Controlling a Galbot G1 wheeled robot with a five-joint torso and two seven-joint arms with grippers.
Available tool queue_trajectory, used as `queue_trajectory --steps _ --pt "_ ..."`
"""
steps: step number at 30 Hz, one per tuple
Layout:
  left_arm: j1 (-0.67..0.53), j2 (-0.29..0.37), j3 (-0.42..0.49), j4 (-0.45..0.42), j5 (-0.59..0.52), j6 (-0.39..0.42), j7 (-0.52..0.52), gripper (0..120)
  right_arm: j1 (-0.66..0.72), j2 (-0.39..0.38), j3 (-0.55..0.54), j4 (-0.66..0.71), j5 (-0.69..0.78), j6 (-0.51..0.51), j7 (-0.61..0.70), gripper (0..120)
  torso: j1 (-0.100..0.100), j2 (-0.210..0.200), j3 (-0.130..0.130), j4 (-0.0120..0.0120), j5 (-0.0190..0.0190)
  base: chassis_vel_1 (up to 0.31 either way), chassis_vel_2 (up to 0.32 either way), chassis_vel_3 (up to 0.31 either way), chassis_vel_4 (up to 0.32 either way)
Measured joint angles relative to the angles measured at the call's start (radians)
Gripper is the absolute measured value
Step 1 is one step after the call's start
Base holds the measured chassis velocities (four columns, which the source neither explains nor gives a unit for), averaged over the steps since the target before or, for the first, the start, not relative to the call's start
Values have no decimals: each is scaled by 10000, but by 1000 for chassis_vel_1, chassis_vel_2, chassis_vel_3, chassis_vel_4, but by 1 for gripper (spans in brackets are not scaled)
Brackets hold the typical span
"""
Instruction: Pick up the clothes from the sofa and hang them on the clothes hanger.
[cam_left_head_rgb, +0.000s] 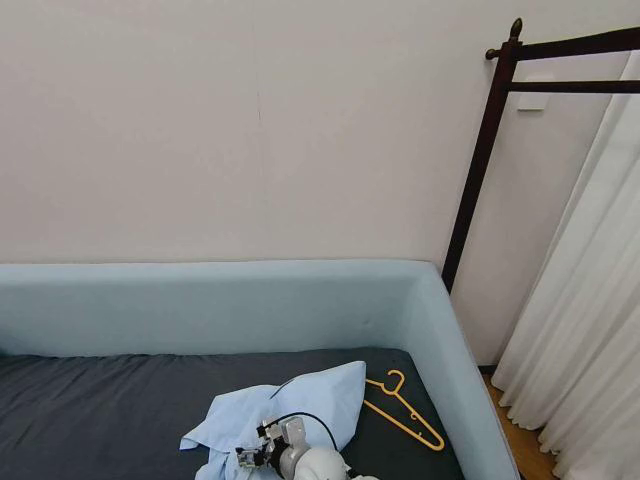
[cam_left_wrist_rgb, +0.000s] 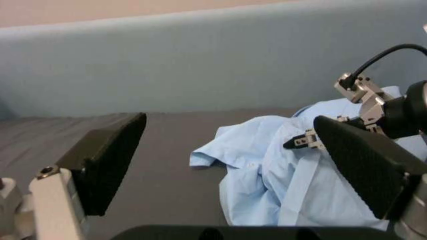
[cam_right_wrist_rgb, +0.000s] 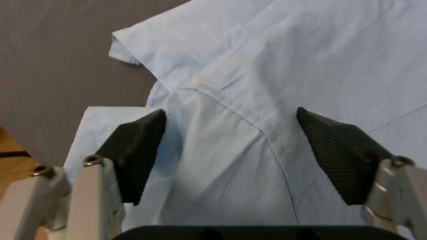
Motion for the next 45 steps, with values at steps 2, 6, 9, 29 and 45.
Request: queue_trajectory --steps 2,6,9,29,45 --pt "-3 15 0 0 4 3 -4 100 -3 -10 4 0 -11 4 -4 69 0 0 0 1 0 0 0 0 0" --pt "-4 37 0 0 4 9 -10 100 -3 -72 -24 -5 -12 58 -5 58 0 0 0 0 1 0 0 0 0" --pt "4 46 -5 -16 25 9 -10 100 0 -110 -66 -67 -61 149 -7 42 0 0 0 0 0 0 0 0 0" --pt "-194 152 41 73 -132 13 -74 100 147 -1308 -421 1347 -3924 2365 -1002 0 0 0 0 0 1 0 0 0 0" --pt "-551 -318 -20 140 -524 18 -110 100 3967 -2203 -1196 4118 -2759 4735 -2797 0 0 0 0 9 0 0 0 0 0"
